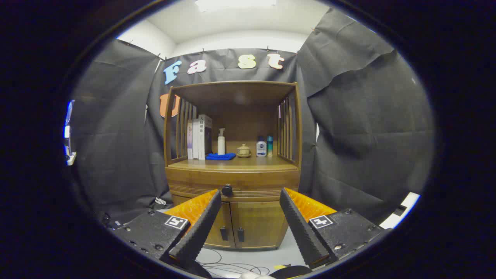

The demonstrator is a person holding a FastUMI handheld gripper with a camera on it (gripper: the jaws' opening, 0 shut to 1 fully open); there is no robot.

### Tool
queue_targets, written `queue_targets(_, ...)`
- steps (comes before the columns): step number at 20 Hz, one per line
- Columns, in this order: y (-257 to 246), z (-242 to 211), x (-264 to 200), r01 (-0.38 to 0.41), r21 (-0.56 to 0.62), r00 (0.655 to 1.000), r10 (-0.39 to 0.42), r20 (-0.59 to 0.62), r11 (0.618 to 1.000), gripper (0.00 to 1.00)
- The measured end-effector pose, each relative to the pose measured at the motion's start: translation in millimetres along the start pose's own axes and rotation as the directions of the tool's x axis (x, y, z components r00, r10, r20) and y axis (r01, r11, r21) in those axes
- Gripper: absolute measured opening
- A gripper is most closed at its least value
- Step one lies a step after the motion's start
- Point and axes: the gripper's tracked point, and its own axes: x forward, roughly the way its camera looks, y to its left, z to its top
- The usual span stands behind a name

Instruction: Pull open the drawer, take out the items inside it, and place them on the countertop above the cabinet.

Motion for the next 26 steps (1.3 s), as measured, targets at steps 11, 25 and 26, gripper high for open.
queue_targets(11, -1.0, -1.8, -2.2, -0.006, -0.038, 1.0, 0.006, -0.007, 0.999, 0.99)
queue_targets(25, 15.5, 9.7, 30.7, -0.039, -0.041, 0.999, 0.039, 0.009, 0.998, 0.99)
queue_targets(26, 20.1, 11.2, 44.1, -0.043, -0.045, 0.999, 0.043, 0.012, 0.998, 0.99)
